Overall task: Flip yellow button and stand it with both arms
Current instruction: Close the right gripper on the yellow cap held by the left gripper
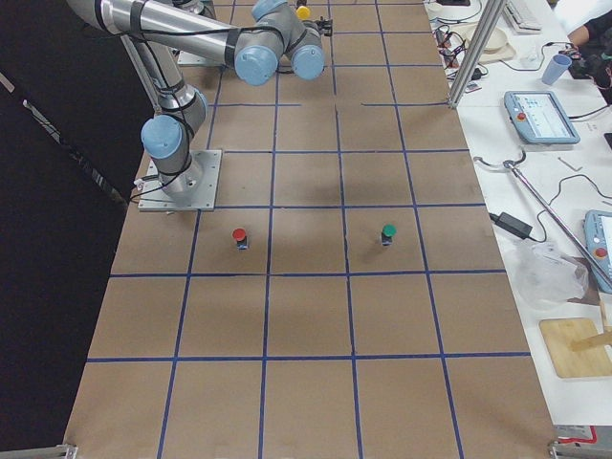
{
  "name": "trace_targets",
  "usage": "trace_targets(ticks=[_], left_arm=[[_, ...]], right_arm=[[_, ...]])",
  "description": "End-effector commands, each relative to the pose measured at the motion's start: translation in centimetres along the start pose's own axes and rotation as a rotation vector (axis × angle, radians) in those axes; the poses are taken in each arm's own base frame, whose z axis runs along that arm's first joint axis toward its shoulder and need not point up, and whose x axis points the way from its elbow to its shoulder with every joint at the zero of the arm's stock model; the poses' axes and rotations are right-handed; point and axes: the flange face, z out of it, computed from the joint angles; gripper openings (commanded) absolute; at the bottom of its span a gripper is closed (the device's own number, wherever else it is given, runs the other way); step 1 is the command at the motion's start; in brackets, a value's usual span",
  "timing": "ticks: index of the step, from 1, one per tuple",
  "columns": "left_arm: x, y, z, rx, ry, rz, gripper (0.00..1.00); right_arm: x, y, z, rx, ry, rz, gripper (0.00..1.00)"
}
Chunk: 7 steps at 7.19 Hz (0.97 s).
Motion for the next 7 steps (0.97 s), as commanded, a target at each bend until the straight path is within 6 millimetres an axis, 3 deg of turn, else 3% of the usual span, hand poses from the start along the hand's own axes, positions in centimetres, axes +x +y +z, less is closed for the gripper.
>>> trace_targets(ticks=[1, 3, 7], left_arm=[[0.3, 0.1, 0.0, 0.003, 0.007, 0.005, 0.15], [0.1, 0.2, 0.0, 0.003, 0.007, 0.007, 0.15], [0.2, 0.1, 0.0, 0.004, 0.007, 0.014, 0.15]], right_arm=[[0.7, 0.9, 0.3, 0.0, -0.001, -0.012, 1.0], [0.7, 1.6, 1.8, -0.033, -0.004, -0.024, 1.0], [0.9, 1.5, 2.3, -0.03, 0.014, -0.01, 0.96]])
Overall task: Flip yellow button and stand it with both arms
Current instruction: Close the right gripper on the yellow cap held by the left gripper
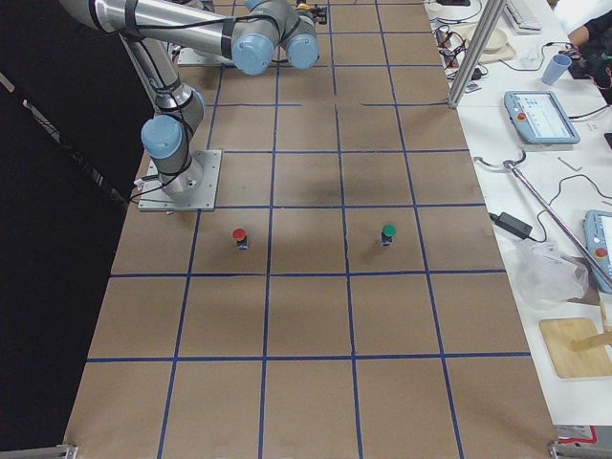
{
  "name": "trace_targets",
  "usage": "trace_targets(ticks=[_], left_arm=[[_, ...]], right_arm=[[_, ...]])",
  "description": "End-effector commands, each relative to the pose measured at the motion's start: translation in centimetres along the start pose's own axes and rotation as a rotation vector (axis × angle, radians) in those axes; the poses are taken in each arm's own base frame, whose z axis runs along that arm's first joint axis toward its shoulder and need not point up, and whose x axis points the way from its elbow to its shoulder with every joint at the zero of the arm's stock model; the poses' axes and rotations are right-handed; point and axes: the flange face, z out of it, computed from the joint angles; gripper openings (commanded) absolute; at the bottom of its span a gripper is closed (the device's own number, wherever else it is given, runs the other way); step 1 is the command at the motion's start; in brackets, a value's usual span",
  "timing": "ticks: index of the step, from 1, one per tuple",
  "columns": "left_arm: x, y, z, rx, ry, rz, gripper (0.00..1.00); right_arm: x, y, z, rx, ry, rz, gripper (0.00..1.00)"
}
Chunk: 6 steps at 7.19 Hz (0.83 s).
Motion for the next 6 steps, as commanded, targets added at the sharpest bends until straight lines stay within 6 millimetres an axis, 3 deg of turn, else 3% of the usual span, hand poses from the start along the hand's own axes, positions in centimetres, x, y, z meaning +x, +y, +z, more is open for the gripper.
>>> trace_targets(ticks=[1, 2, 3, 5, 6], left_arm=[[-0.03, 0.11, 0.04, -0.001, -0.001, 0.0, 0.15], [-0.08, 0.07, 0.04, -0.001, -0.001, -0.002, 0.15], [-0.08, 0.07, 0.04, -0.001, -0.001, 0.0, 0.15], [-0.08, 0.07, 0.04, -0.001, -0.001, -0.002, 0.16], [-0.08, 0.07, 0.04, -0.001, -0.001, -0.002, 0.17]], right_arm=[[-0.08, 0.28, 0.01, 0.003, 0.003, -0.006, 0.79], [-0.22, 0.22, -0.07, 0.002, 0.0, -0.004, 0.51], [-0.3, 0.2, -0.15, 0.002, -0.001, -0.004, 0.29], [-0.35, 0.16, -0.34, 0.001, -0.007, -0.001, 0.1], [-0.37, 0.17, -0.34, 0.0, -0.008, -0.001, 0.06]])
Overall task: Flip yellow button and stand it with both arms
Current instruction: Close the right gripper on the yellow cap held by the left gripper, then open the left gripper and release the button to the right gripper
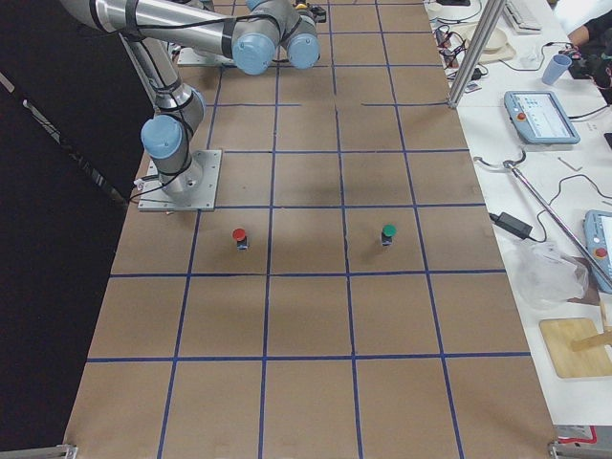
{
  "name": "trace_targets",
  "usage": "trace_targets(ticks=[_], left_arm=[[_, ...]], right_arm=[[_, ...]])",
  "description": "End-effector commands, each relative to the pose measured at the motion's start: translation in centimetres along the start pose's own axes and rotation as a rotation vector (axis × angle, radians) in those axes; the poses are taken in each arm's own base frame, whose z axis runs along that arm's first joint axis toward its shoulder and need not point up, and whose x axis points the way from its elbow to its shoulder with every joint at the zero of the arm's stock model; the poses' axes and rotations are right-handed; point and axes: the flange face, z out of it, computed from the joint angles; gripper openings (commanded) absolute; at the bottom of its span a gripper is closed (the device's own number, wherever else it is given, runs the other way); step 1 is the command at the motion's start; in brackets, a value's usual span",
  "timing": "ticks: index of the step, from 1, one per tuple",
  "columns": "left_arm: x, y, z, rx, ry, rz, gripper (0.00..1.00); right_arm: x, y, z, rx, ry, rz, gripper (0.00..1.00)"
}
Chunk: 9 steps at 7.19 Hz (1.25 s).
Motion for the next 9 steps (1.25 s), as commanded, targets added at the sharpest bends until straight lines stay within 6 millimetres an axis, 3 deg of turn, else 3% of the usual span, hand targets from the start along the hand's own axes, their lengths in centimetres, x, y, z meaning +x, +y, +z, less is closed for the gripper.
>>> trace_targets(ticks=[1, 3, 4, 5, 8, 9], left_arm=[[0.0, 0.0, 0.0, -0.001, -0.003, -0.001, 0.2], [-0.2, -0.1, 0.0, -0.003, -0.009, -0.025, 0.49], [-0.1, -0.2, 0.0, -0.003, -0.009, -0.025, 0.82], [-0.1, -0.2, 0.0, -0.003, -0.009, -0.028, 0.94], [0.8, -0.9, -0.5, 0.009, -0.024, -0.063, 0.99], [0.6, -1.6, -1.2, 0.021, -0.152, -0.088, 0.99]], right_arm=[[-0.1, 0.1, -0.1, -0.001, -0.003, -0.002, 0.04], [-0.1, 0.1, -0.1, -0.001, -0.006, -0.002, 0.03], [-0.1, 0.2, -0.2, -0.001, -0.006, 0.002, 0.03], [-0.3, 0.4, -0.3, 0.002, -0.006, -0.001, 0.02], [-0.3, 0.3, -0.8, 0.045, 0.028, 0.005, 0.02], [-0.7, 0.5, -2.8, 0.159, 0.092, -0.047, 0.02]])
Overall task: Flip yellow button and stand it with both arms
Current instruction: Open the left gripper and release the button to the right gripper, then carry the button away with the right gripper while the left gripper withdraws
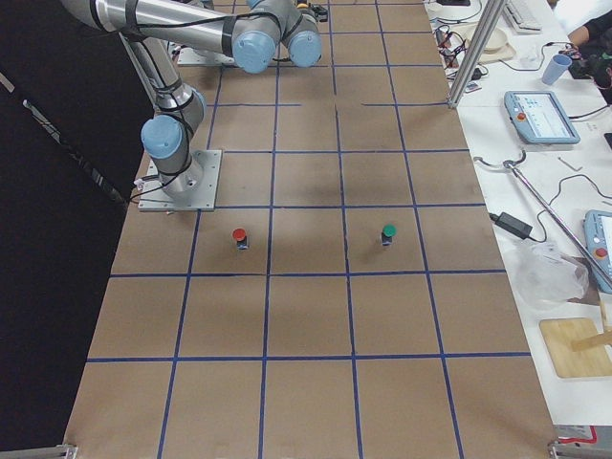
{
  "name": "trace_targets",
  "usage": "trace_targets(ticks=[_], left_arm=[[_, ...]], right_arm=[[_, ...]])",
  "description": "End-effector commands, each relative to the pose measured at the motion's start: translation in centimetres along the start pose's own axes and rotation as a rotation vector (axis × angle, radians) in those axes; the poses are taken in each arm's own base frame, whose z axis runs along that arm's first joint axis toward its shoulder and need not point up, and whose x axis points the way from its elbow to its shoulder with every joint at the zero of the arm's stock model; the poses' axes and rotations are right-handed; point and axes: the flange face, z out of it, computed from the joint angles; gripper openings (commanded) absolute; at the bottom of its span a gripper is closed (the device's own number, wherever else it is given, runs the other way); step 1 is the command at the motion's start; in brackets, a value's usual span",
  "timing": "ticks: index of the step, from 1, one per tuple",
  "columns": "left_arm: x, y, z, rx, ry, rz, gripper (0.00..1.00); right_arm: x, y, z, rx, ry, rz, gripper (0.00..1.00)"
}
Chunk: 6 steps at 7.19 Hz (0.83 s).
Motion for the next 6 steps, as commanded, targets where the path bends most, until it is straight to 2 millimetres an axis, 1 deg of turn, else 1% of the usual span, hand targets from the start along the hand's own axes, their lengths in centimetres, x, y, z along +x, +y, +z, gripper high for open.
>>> trace_targets(ticks=[1, 2, 3, 4, 5, 6], left_arm=[[-1.0, -1.7, -2.1, 0.07, -0.283, -0.021, 0.99], [-2.4, -2.5, -4.1, 0.111, -0.419, -0.045, 0.99], [-4.6, -3.8, -8.0, 0.177, -0.612, -0.074, 0.99], [-6.6, -4.1, -11.0, 0.21, -0.828, -0.113, 0.99], [-7.5, -4.1, -12.4, 0.214, -0.962, -0.131, 0.99], [-8.0, -4.6, -14.3, 0.235, -1.156, -0.112, 0.99]], right_arm=[[-0.6, 0.5, -4.8, 0.212, 0.084, -0.093, 0.02], [-0.9, 0.5, -6.8, 0.301, 0.102, -0.138, 0.02], [-1.2, -0.3, -7.5, 0.37, 0.142, -0.162, 0.03], [-1.4, -0.9, -8.3, 0.468, 0.205, -0.239, 0.03], [-1.5, -1.5, -8.8, 0.532, 0.259, -0.321, 0.03], [-1.8, -2.4, -9.4, 0.586, 0.324, -0.404, 0.03]])
